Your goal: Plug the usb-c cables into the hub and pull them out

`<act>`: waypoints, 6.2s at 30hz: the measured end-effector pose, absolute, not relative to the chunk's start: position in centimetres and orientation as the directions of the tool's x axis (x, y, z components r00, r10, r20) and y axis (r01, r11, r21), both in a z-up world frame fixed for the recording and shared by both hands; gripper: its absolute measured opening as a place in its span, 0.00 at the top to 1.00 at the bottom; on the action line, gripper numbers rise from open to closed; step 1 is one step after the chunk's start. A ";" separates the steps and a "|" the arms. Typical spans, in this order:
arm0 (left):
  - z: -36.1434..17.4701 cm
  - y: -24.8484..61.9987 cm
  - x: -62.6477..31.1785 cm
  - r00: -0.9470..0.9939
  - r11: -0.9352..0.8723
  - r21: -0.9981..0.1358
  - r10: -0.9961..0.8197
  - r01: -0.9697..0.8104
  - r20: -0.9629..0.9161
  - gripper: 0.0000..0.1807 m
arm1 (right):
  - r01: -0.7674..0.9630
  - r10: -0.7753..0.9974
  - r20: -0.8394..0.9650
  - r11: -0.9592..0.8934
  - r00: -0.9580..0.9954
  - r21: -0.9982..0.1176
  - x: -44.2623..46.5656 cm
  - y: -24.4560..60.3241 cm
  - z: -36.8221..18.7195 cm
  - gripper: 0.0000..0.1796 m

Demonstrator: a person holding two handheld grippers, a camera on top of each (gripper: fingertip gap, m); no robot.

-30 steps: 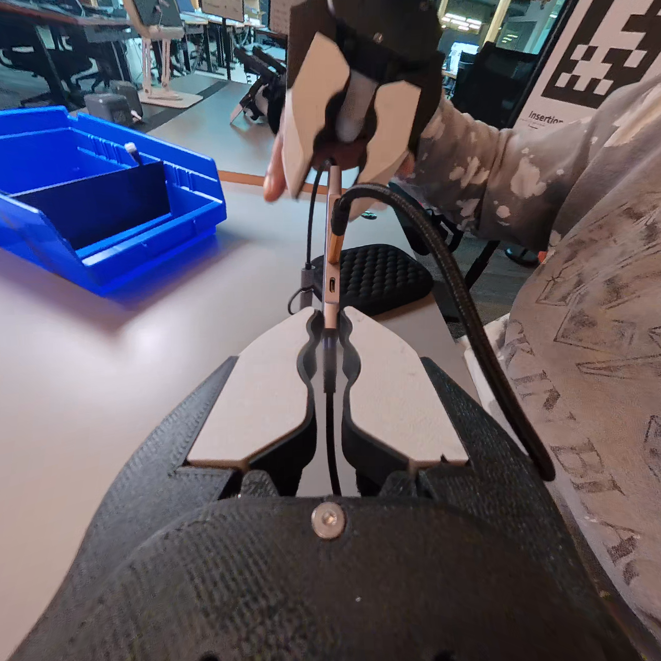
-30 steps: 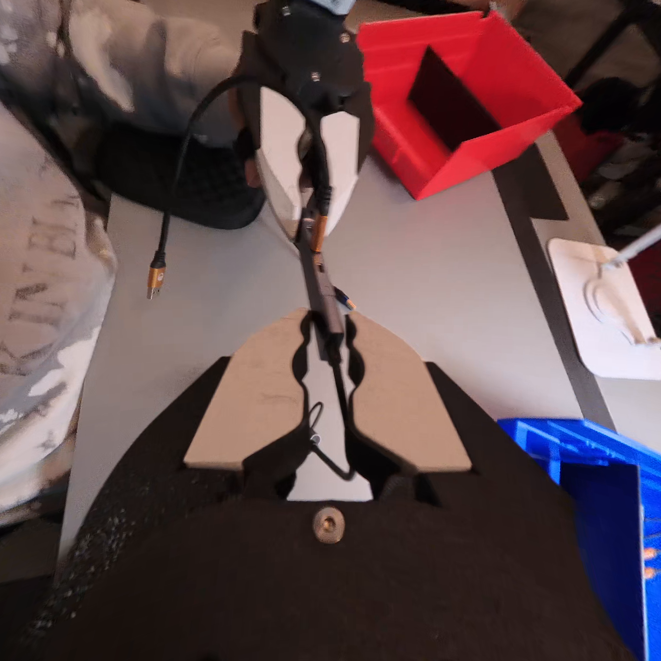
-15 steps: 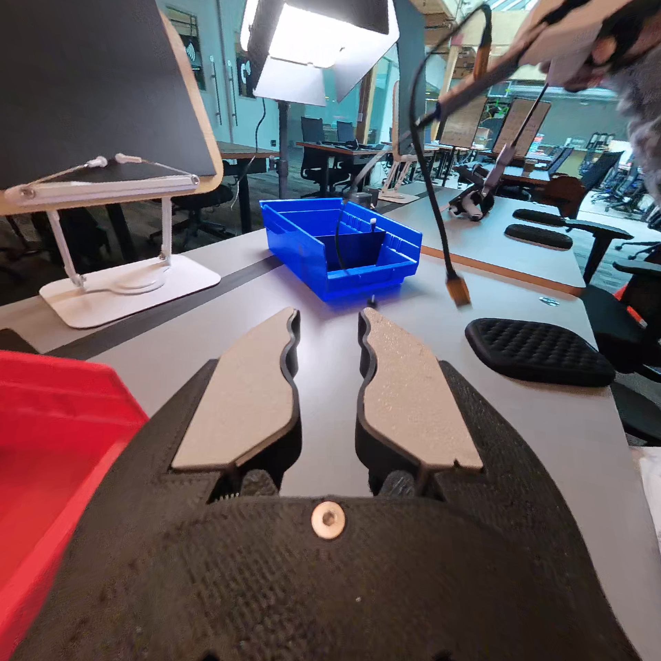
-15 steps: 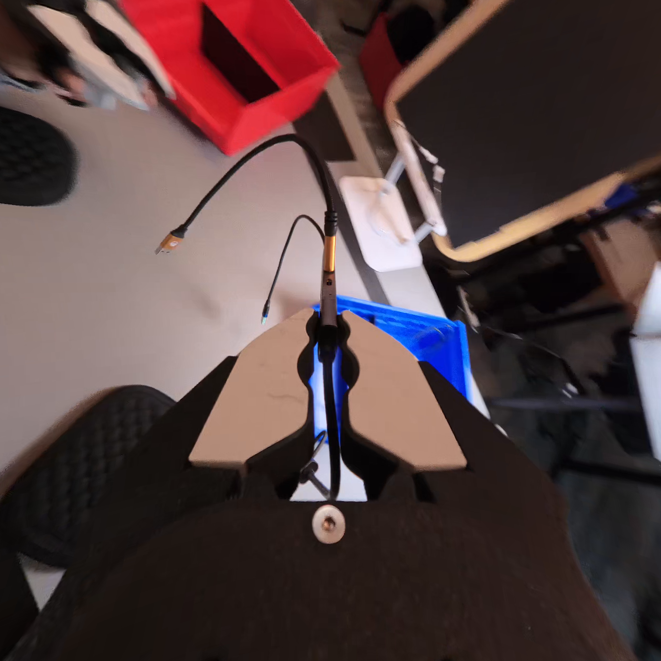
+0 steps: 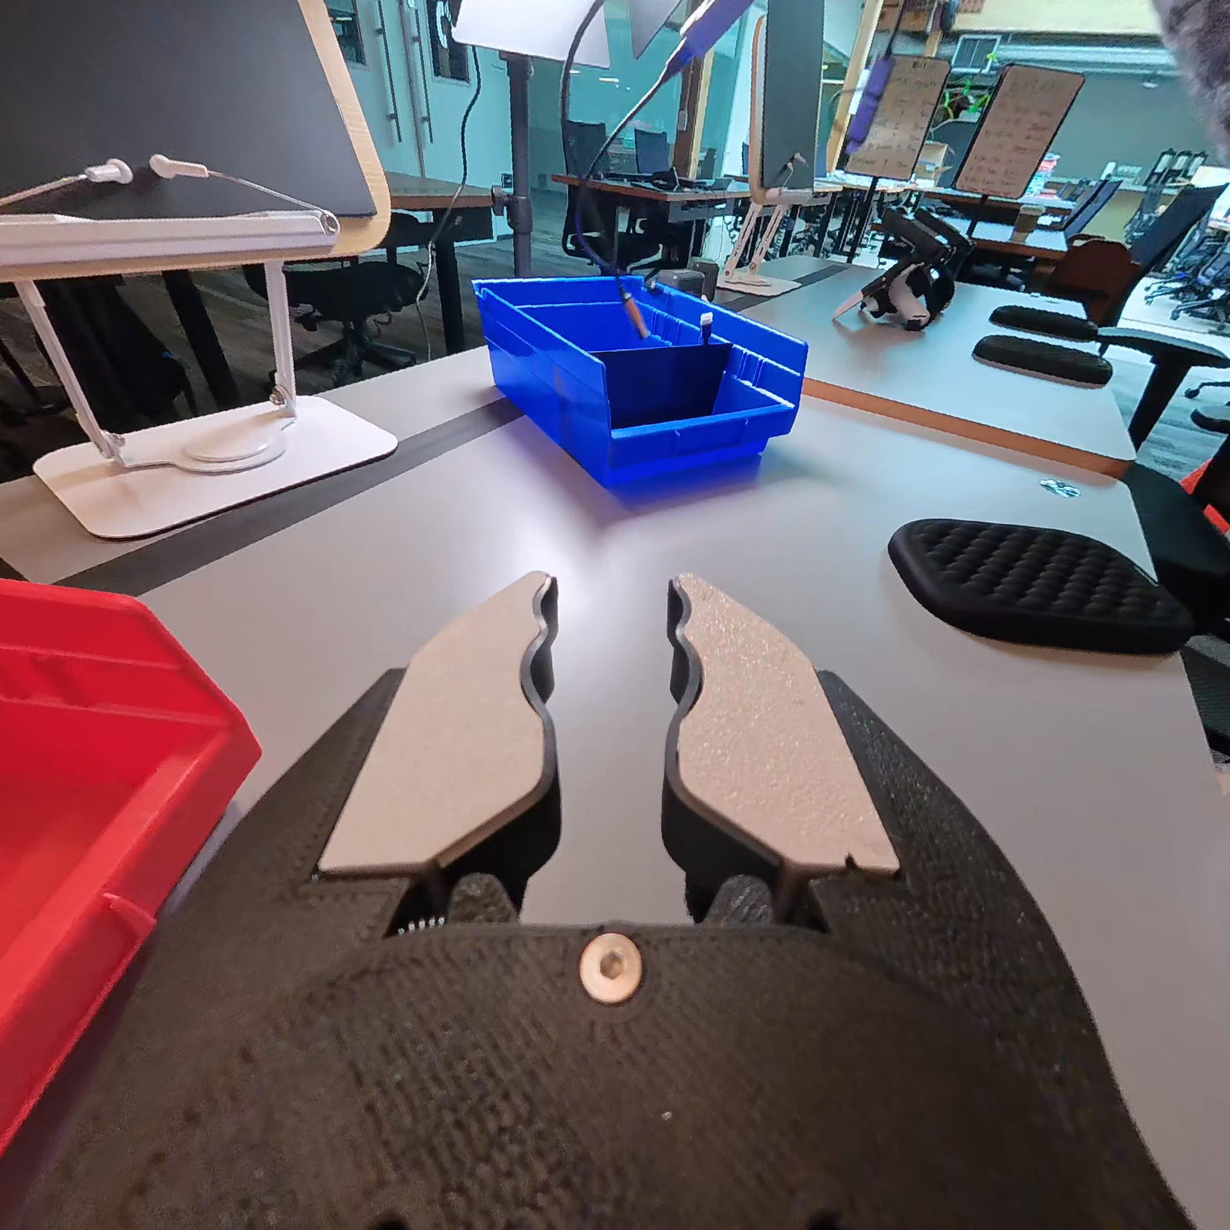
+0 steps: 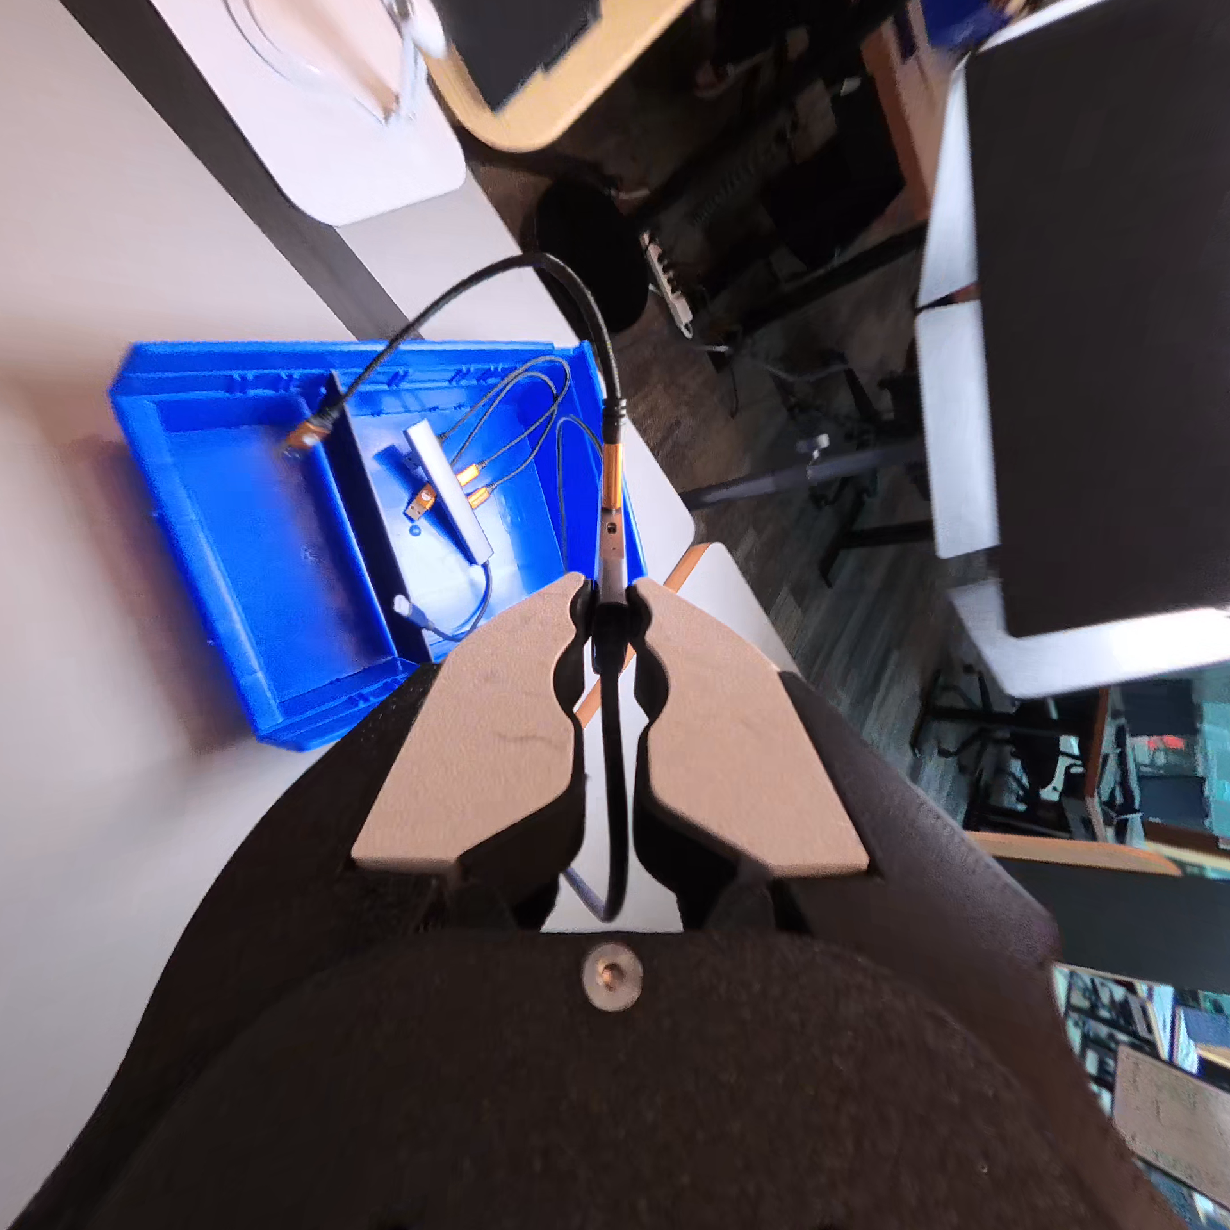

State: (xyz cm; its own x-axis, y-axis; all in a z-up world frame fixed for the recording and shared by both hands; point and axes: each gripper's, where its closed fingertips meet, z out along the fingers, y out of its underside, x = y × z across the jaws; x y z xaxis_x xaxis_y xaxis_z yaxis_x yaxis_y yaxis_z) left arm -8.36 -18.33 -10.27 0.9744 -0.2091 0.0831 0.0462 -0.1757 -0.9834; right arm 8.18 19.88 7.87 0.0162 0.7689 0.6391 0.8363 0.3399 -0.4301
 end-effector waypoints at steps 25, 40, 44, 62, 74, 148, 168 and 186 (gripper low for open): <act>-13.3 -17.4 -8.5 0.973 -0.263 -0.963 -0.202 0.058 0.114 0.83 | 0.962 0.875 0.414 0.272 -0.252 0.010 4.8 27.6 -15.8 0.85; -12.9 -17.4 -8.1 0.972 -0.252 -0.966 -0.208 0.054 0.109 0.83 | 0.878 0.938 0.301 0.286 -0.173 -0.385 -0.9 16.3 -11.7 0.79; -12.8 -17.5 -8.3 0.974 -0.245 -0.968 -0.200 0.052 0.103 0.83 | 0.903 0.939 0.340 0.193 -0.056 -0.384 -3.0 16.7 -16.0 0.80; -13.6 -17.4 -8.3 0.972 -0.272 -0.961 -0.207 0.051 0.111 0.83 | 0.875 0.788 0.610 0.355 -0.091 -0.329 -3.7 23.2 -7.1 0.97; -13.3 -17.6 -8.9 0.980 -0.256 -0.966 -0.179 0.039 0.087 0.83 | 0.905 0.941 0.284 0.274 -0.182 -0.327 0.2 20.9 -12.5 0.82; -23.2 -19.1 -24.3 0.966 -0.898 -0.366 -0.193 -0.244 -0.169 0.87 | 0.733 0.665 0.518 0.672 -0.538 -0.101 5.0 7.2 -21.6 0.83; -18.0 -10.7 -7.2 0.830 -0.535 -0.645 -0.455 -0.545 -0.323 0.82 | 0.473 0.881 0.407 0.260 0.240 -0.842 15.0 -0.4 -11.3 0.82; -16.1 -3.4 1.9 0.986 -0.413 -0.901 -0.045 0.129 0.162 0.68 | 0.408 0.852 0.034 -0.215 0.523 -0.887 13.9 7.6 -17.6 0.78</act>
State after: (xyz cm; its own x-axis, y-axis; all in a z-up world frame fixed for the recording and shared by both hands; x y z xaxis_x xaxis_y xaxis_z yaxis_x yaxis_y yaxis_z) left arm 1.88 -3.44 -16.13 0.9857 -0.0454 0.1623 0.1294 -0.4130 -0.9015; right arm 13.85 7.61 -17.63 0.5227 0.8518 0.0339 0.4077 -0.2148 -0.8875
